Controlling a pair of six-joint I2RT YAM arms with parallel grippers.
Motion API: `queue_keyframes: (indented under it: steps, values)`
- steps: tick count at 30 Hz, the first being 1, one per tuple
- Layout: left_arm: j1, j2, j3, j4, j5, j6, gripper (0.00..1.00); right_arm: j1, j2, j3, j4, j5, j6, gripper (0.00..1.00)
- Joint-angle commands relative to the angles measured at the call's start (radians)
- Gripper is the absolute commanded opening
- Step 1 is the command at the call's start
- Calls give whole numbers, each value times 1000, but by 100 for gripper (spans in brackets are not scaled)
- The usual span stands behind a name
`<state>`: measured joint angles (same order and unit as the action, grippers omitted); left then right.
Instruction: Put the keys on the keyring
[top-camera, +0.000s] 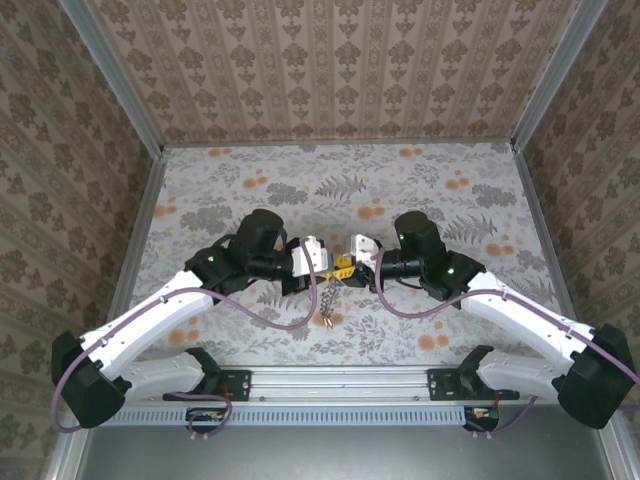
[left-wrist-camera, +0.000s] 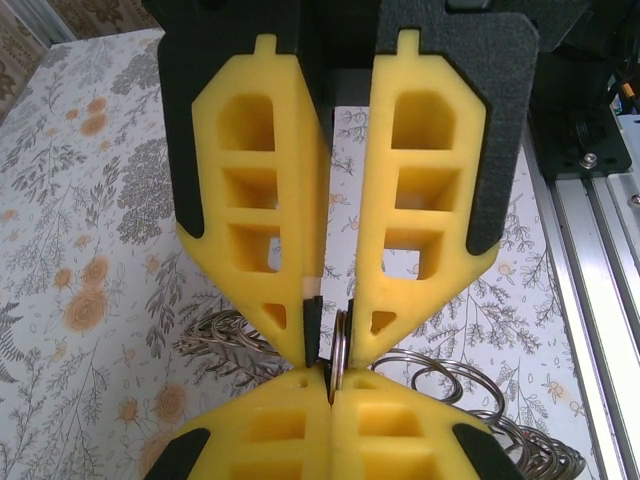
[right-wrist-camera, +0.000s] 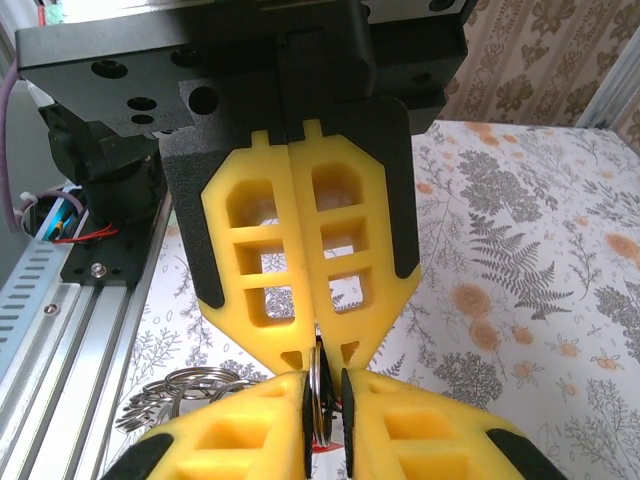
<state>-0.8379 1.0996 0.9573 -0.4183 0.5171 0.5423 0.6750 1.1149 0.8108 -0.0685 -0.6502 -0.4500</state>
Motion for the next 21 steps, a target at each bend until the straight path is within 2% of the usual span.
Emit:
queue_keyframes:
  steps: [1,3,6,10,11,13,17,21]
  values:
    - [-5,-7,44,80,41,-17,0,12,18,27,-50,29,-13,17]
    - [-6,-7,43,89,37,-22,0,14,25,32,-59,41,-12,14]
    - [-5,-12,32,109,31,-34,0,18,36,41,-79,55,-20,0]
    - [-5,-27,7,144,1,-64,1,20,25,28,-36,53,4,0]
    - [-4,-37,-3,145,-6,-71,12,18,11,14,0,52,19,0]
    - [-3,-67,-33,143,-7,-76,25,11,-20,-20,80,44,42,0]
    - [1,-151,-131,153,-26,-95,32,-23,-76,-71,202,-38,82,0]
    - [3,-212,-209,194,-51,-110,39,-43,-117,-97,236,-103,56,0]
